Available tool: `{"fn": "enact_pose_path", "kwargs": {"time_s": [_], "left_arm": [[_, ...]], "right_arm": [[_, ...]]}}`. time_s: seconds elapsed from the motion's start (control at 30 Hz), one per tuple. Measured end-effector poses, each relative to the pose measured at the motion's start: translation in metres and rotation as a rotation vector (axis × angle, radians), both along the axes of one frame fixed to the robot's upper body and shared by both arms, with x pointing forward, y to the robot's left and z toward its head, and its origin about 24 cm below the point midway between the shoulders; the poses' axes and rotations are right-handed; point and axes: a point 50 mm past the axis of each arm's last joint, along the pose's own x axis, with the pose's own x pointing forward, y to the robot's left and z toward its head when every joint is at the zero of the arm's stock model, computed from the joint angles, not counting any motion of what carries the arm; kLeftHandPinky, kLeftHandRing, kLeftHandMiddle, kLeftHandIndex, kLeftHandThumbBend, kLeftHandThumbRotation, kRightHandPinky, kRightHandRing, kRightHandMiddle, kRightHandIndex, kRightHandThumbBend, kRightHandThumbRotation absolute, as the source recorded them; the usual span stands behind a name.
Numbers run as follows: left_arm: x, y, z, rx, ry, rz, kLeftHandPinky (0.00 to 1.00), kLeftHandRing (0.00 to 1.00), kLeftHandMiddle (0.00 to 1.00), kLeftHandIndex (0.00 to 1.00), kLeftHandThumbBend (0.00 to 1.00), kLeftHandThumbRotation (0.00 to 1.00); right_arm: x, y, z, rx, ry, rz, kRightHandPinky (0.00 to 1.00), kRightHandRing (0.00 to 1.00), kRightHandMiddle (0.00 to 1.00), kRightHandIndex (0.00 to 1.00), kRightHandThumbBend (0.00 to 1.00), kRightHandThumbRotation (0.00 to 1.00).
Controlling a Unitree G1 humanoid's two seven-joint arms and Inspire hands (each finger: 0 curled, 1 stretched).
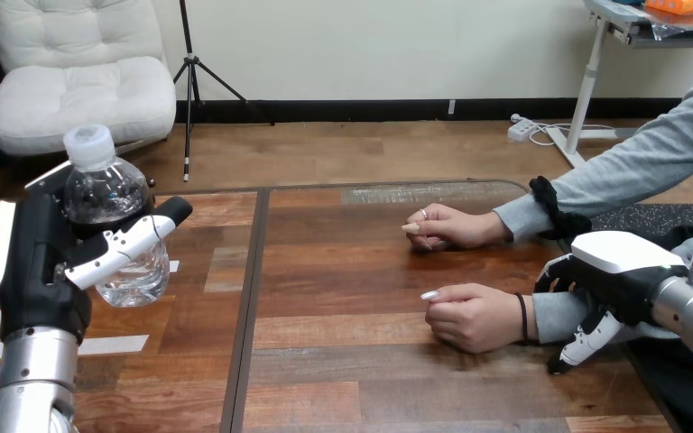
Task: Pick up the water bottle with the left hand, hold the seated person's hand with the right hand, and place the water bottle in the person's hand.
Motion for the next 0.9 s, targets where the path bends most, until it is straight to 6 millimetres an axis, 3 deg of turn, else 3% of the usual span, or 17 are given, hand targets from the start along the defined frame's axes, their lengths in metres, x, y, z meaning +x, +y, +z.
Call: {"fn": "enact_pose_path", "kwargs": {"time_s": [0.9], "left_arm": [[-0.001,0.0003,0.0012,-0.001,-0.014,-0.018,0.31,0.36,0.4,0.41,0.71,0.0]], "right_arm": [[0.0059,0.0102,-0.0016,-0.044,-0.014,0.032,0.55,0.63,0.67,0.66,0.99,0.3]]}}
